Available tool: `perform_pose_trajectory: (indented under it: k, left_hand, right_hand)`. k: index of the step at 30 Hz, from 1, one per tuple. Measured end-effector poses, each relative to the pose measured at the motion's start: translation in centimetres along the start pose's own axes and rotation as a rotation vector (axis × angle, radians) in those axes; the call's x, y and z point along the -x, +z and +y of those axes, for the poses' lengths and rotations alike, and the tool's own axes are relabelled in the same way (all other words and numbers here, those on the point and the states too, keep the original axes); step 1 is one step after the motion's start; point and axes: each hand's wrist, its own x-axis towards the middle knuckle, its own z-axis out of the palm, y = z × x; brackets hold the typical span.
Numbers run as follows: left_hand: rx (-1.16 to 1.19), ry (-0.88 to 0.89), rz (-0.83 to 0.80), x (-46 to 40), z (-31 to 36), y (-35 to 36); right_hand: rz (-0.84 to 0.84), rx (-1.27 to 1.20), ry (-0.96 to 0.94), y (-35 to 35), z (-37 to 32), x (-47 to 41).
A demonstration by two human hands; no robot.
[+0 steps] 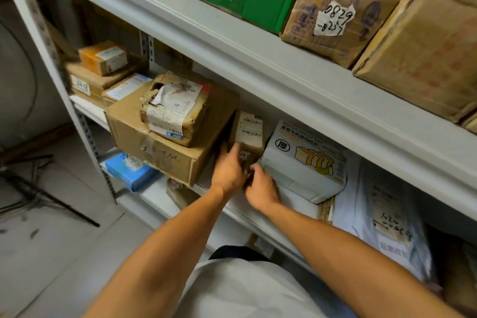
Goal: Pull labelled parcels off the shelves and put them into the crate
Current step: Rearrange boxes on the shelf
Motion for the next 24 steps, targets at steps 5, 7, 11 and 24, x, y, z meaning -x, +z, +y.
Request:
perform_pose_trajectory:
  k: [5,7,11,24]
  left_hand:
    - [-0.022,-0.064,-0.047,1.4,-1.5,0.1]
    - [0.023,-0.100,-0.046,1.8,-1.9,-0.3]
    - [0.103,-0.067,-0.016,1.6,-1.3,-0.9]
    - [0.510,-0.323,-0.220,-1.3,-0.3,-3.7]
  right_hand:
    - [0.142,-0.132,-0.052,-0.7,-0.4,-0.2]
    - [0.165,-0.182,-0.079,-1.4,-0.8,-0.4]
    - [0.126,-0.170,-0.060,-2.1,-2.0,-1.0]
    - [0.064,-0.383,0.270,-1.6,-7.0,-4.7]
